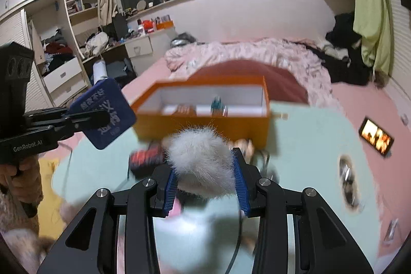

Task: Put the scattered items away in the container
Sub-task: 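Drop white fur ball into orange box with right tool while left tool drops blue tin in, then withdraw both tools from the orange box and pause, then grasp small round mirror with right tool while left tool grasps red patterned tin, then drop mirror into orange box with right tool while left tool drops red tin in, then grasp black bag with right tool while left tool grasps brown fur ball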

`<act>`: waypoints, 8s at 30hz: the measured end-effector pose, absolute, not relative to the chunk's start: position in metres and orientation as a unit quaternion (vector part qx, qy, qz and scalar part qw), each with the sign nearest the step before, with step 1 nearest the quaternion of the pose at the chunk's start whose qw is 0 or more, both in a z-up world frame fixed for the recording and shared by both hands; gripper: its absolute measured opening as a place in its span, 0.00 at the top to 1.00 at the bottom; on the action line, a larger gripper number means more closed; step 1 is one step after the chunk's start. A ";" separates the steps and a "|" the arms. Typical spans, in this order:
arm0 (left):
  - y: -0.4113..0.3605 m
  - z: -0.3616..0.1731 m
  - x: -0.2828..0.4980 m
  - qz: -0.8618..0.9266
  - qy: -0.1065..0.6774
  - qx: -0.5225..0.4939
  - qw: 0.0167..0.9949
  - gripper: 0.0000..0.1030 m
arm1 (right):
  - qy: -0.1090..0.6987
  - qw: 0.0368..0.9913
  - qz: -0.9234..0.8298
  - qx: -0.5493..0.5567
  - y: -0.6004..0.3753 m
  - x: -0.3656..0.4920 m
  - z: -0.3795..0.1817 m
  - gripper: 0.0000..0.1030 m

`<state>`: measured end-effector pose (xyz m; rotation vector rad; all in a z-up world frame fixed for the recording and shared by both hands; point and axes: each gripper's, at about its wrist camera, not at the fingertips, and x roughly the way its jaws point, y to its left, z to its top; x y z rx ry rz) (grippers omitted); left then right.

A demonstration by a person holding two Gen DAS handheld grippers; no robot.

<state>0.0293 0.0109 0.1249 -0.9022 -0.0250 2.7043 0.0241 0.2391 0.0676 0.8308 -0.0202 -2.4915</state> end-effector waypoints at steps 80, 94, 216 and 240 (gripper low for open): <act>0.015 0.004 0.053 0.901 0.028 -0.430 0.046 0.00 | 0.092 0.226 -0.871 0.427 0.216 0.048 -0.005 0.00; 0.014 0.004 0.053 0.901 0.028 -0.430 0.047 0.00 | 0.091 0.226 -0.871 0.427 0.216 0.048 -0.005 0.00; 0.025 0.010 0.019 0.888 0.026 -0.458 0.036 0.06 | 0.003 0.225 -0.882 0.415 0.226 0.024 0.021 0.29; 0.022 0.001 0.024 0.900 0.021 -0.434 0.034 0.00 | 0.056 0.133 -0.881 0.451 0.230 0.007 -0.006 0.00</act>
